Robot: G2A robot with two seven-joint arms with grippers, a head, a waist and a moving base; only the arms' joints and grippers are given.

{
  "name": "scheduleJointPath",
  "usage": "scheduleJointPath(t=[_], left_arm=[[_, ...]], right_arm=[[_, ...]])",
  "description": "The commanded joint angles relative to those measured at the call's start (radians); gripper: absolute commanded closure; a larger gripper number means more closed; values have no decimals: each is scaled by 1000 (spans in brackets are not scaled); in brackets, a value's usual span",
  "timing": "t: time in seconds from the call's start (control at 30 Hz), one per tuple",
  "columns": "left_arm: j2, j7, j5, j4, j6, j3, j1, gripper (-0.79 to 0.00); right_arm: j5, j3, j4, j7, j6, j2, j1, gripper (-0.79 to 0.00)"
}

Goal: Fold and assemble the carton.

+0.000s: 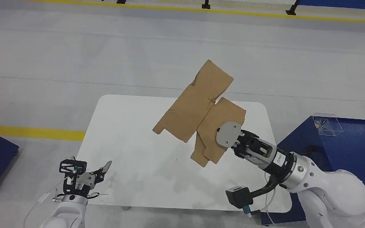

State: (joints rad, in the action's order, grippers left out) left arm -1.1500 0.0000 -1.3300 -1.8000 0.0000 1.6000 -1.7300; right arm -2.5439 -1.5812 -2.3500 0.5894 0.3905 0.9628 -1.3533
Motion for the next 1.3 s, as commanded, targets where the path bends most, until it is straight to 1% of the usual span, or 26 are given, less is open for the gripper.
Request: scheduleJointPath(t=[0.0,0.07,0.13,0.23,0.27,0.33,0.4,0.47,0.57,0.63,0.73,0.83,0.9,0.97,1.07,1.17,1.27], left_arm=[[0,0,0,0,0,0,0,-785],[0,0,0,0,0,0,0,-785],[0,0,0,0,0,0,0,-785],[0,0,0,0,0,0,0,-785],[0,0,0,0,0,0,0,-785],[0,0,0,0,0,0,0,-785],[0,0,0,0,0,0,0,-785],[0,0,0,0,0,0,0,-785],[0,0,0,0,0,0,0,-785],[0,0,0,0,0,0,0,-785],[0,0,0,0,0,0,0,-785],[0,0,0,0,0,0,0,-785],[0,0,0,0,0,0,0,-785],[0,0,0,0,0,0,0,-785],[0,0,0,0,0,0,0,-785],[0,0,0,0,0,0,0,-785],[0,0,0,0,0,0,0,-785]], right_arm=[[96,-12,0,-13,87,1,13,0],[224,-45,0,-51,217,2,46,0],[403,-89,0,-103,340,5,82,0],[667,-158,0,-225,547,7,110,0],[787,-173,0,-266,622,8,100,0],[1071,-168,0,-385,622,1,32,0],[1386,-154,0,-537,622,-22,-13,0],[1705,-147,10,-706,622,-52,-18,0],[2142,-127,79,-965,617,-101,24,0],[2457,-75,126,-1114,556,-130,61,0],[2863,18,198,-1382,425,-165,146,0],[3179,135,289,-1641,307,-179,220,0],[3331,211,373,-1758,259,-176,260,0],[3429,280,436,-1805,214,-166,287,0],[3442,355,508,-1812,207,-150,317,0],[3516,433,598,-1817,202,-129,326,0],[3525,440,606,-1820,200,-126,328,0]])
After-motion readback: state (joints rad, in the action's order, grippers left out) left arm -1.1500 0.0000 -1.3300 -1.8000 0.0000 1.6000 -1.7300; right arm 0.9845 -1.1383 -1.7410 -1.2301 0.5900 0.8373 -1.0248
